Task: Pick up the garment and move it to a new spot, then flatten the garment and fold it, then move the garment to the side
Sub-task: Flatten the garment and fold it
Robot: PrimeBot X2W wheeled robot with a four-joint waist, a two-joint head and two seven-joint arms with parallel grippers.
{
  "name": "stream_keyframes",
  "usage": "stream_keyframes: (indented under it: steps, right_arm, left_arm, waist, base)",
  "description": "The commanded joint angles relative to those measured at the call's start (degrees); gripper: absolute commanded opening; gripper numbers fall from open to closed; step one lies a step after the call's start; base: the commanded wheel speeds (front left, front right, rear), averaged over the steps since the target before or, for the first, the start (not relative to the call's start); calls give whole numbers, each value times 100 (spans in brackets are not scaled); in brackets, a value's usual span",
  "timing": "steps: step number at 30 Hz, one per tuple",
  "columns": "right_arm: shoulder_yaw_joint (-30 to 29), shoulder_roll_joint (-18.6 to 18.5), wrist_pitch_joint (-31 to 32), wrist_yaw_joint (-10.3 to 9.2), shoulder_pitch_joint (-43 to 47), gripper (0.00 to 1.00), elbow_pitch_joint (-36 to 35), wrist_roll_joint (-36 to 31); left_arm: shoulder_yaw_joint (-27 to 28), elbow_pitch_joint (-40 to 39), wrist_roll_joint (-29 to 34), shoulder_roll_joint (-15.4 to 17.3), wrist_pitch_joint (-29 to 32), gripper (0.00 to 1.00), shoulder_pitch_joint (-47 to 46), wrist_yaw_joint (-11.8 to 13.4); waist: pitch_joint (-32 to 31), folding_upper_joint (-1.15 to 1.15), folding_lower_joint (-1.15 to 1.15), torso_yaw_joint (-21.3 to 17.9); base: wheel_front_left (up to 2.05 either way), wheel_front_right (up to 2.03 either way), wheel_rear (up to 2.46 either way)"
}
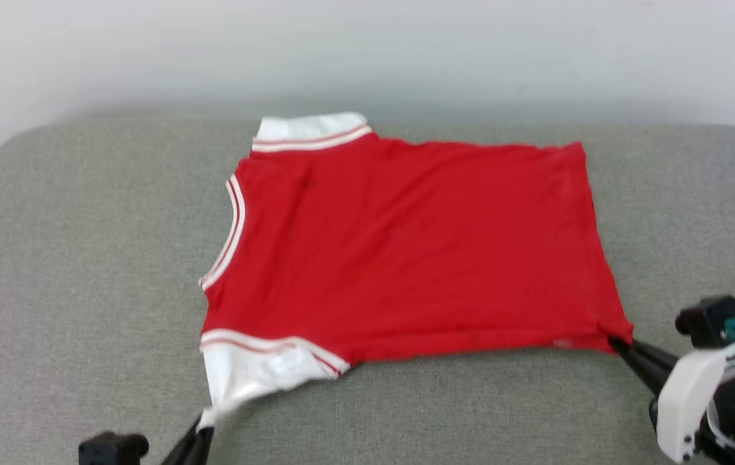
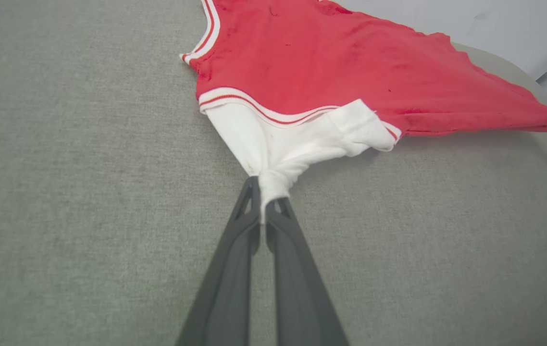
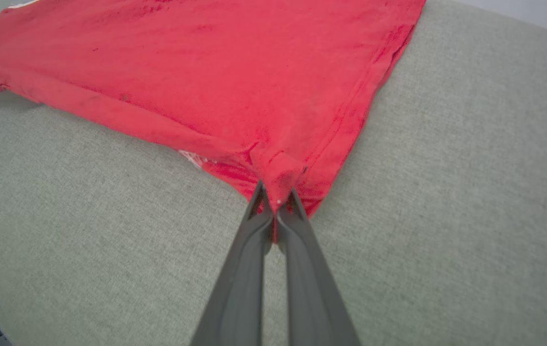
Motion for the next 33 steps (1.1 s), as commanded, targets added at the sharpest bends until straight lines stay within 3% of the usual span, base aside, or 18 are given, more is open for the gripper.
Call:
stream_keyframes:
  steps: [1,18,25,33]
  right_arm:
    - [-34,-38,-13,-8,151,0,-39,19]
    - [-1165,-135,330,-8,2422,0,-907,-5]
    - [-1588,88,572,-8,2742,0,-1196,-199]
    - [-1752,227,807,-8,2371,0,-1468,-364]
  left_arm:
    - [-7,-35,-59,-10,5,0,130,26]
    - [-216,-556,-830,282,597,0,1477,-111]
    - [-233,-550,-609,395,523,0,1204,-173]
    - [-281,-359,-45,505,551,0,188,-366]
  waist:
    - [-164,0,2,-16]
    - [-612,0,2,55]
    - [-634,0,2,118]
    - [-446,0,2,21]
  base:
    - [0,0,0]
    - [0,0,0]
    - [0,0,0]
    - [0,0,0]
